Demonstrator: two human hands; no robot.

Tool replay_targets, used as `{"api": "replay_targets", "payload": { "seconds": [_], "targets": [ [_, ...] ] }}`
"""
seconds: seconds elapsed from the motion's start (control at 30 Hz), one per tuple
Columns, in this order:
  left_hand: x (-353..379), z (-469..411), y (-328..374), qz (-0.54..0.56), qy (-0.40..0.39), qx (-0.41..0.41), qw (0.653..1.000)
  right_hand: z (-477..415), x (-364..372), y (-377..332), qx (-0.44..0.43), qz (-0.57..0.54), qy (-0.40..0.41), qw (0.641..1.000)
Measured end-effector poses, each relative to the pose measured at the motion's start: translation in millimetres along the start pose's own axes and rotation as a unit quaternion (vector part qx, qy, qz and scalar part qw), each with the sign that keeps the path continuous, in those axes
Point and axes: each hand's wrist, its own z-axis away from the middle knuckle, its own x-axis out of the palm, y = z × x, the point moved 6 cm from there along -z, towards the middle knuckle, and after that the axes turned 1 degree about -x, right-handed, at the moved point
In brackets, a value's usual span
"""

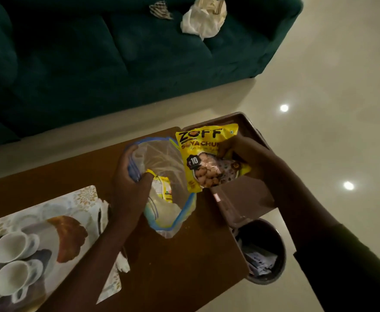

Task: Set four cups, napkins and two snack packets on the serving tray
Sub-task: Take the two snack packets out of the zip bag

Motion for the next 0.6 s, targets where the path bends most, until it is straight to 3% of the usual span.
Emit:
{"api": "replay_targets", "payload": {
  "seconds": [0.1, 0.2, 0.33, 0.5, 0.6],
  "targets": [
    [6.1, -0.7, 5.7, 0.004, -0.003, -0.002, 1.0, -22.0, -34.1, 23.1, 0.028, -0.032, 0.006, 0.999],
    [15.7, -2.5, 9.2, 0.008, -0.008, -0.001, 1.0, -42.5, -71.4, 53.0, 0.07, -0.004, 0.063, 0.996],
    [27.3, -0.8, 14.8, 0.0, -0.005, 0.013, 1.0, -67.6, -106.7, 95.6, 0.094, 0.082, 0.149, 0.981],
    [36.3, -3.0, 19.7, 0.012, -0.018, 0.008, 1.0, -109.1, -116.9, 126.1, 0.093, 0.149, 0.17, 0.97],
    [40.9, -4.9, 20.7, 0.009, -0.018, 0.001, 1.0, -125.8, -120.2, 132.6, 0.059, 0.282, 0.212, 0.934]
  ]
}}
